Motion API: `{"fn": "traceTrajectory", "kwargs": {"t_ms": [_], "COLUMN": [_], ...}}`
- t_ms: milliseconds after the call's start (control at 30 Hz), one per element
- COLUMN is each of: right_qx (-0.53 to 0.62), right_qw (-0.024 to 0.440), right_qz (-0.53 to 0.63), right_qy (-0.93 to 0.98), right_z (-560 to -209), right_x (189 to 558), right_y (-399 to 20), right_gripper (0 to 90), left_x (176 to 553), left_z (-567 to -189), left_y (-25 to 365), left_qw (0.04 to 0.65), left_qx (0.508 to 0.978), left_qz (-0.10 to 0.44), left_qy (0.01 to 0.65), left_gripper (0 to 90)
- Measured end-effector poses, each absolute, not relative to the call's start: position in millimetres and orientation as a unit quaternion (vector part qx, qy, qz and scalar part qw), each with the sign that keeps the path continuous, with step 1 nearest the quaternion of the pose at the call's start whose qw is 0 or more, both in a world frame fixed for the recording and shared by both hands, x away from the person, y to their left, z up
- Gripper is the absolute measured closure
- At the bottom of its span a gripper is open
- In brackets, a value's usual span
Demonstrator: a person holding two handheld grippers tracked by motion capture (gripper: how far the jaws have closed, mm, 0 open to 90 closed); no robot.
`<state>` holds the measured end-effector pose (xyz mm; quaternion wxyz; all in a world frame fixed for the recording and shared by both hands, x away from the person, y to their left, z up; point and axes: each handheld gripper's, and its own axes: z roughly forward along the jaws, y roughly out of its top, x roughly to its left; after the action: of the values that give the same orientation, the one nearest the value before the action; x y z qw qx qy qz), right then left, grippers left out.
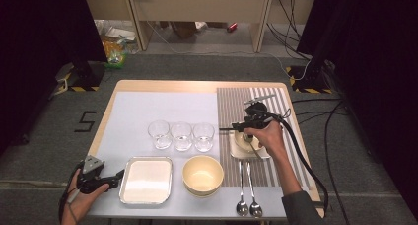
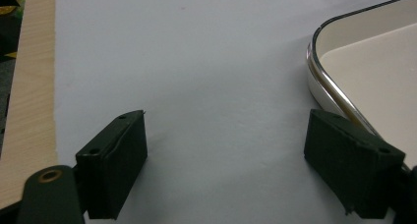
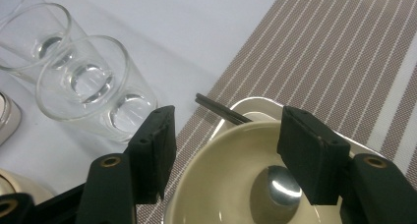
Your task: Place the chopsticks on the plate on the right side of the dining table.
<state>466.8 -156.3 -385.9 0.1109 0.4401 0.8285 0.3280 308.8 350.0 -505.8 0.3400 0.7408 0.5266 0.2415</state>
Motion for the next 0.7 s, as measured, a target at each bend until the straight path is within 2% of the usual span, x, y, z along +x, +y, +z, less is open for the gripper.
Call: {"fn": "traceTrajectory", "kwargs": {"t_ms": [700], "right_qx": [0.415], "right_qw": [0.104], "right_qz": [0.339], "right_qy": [0.838], "right_z": [-388.9], "right_x": [464.7], "right_y": [-122.6], "right_gripper": [38.5], "left_x": [310.2], "left_z": [-505.9], "left_y": [351.4], "left_qw": [0.341], "left_qx": [0.740], "left_qz": [0.233], "left_qy": [0.532], "left_gripper": [14.5]}}
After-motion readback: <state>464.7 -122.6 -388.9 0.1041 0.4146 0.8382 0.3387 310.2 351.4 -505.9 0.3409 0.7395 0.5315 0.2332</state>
